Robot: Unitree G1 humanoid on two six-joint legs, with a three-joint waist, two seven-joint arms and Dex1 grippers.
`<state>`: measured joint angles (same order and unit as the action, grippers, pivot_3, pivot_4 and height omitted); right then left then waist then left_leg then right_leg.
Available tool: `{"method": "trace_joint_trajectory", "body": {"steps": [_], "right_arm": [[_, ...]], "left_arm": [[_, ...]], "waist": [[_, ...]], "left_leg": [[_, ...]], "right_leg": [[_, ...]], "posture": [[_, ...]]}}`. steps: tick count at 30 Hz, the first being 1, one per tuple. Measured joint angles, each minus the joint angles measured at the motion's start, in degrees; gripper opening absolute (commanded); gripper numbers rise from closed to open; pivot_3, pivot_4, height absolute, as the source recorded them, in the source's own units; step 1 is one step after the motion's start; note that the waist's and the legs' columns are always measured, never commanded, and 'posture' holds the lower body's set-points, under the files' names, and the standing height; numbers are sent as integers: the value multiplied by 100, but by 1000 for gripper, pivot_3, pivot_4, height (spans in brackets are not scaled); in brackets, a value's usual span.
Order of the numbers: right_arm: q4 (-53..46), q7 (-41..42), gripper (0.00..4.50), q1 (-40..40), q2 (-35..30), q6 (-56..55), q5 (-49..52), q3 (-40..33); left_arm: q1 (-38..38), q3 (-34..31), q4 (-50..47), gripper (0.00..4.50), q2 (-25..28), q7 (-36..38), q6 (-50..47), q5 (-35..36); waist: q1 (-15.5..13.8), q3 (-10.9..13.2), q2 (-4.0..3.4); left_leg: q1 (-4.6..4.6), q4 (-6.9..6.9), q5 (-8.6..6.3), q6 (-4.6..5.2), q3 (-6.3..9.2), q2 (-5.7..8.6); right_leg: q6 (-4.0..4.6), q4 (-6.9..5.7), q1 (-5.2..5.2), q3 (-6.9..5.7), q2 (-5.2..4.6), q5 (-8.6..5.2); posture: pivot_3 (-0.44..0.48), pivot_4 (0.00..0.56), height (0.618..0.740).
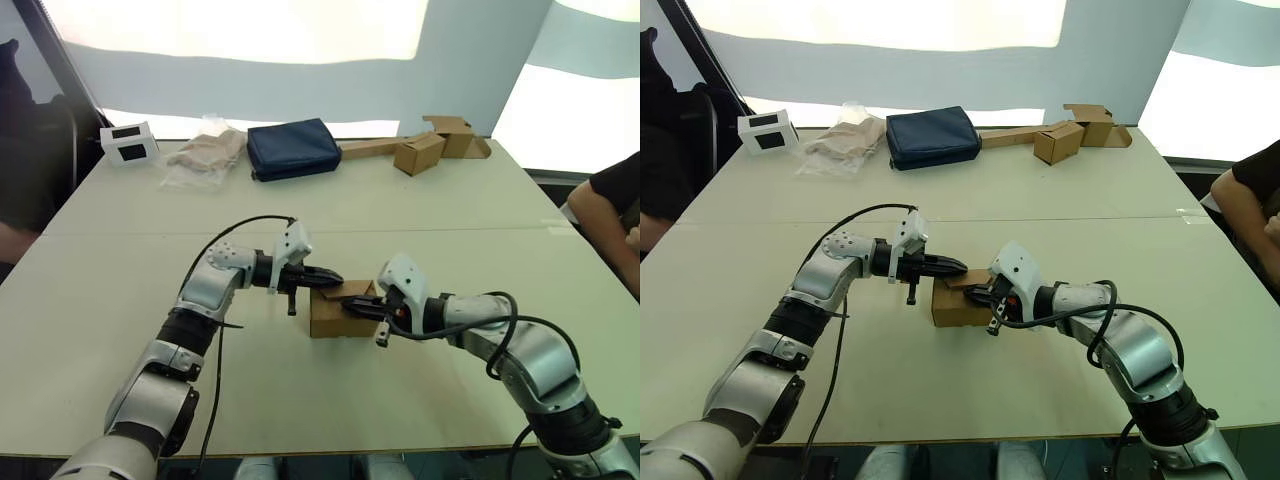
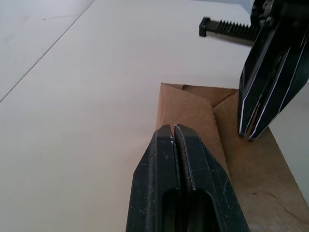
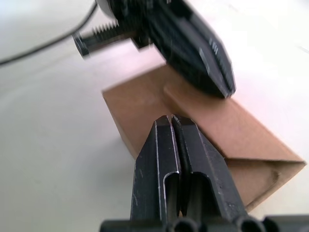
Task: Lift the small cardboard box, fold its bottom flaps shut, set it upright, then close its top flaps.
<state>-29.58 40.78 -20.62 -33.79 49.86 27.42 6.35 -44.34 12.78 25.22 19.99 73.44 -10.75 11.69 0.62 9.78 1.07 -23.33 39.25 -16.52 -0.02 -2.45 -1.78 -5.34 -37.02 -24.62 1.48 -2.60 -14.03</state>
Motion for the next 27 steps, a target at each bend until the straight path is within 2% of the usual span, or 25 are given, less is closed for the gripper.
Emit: {"method": "trace_joint_trajectory", "body": {"steps": [6,17,27], "right_arm": [[-289,-266,0,-202,23,322,462,-525],[-23,-303,0,-496,-108,101,344,-426],[471,-167,0,-383,-81,-330,53,-134]], "left_arm": [[156,-9,-309,59,32,-33,-133,26],[302,-90,-1036,59,258,-107,-751,229],[342,-273,-1339,59,458,-144,-1033,413]], "waist": [[7,0,0],[1,0,0],[9,0,0]], "left_leg": [[1,0,0,0,2,-1],[-1,0,0,0,1,-1],[0,-1,0,0,-1,-1]], "right_leg": [[0,-2,0,0,1,0],[0,0,0,-1,1,0],[0,1,1,0,2,0]], "posture": [[0,150,740],[0,150,740],[0,150,740]]}}
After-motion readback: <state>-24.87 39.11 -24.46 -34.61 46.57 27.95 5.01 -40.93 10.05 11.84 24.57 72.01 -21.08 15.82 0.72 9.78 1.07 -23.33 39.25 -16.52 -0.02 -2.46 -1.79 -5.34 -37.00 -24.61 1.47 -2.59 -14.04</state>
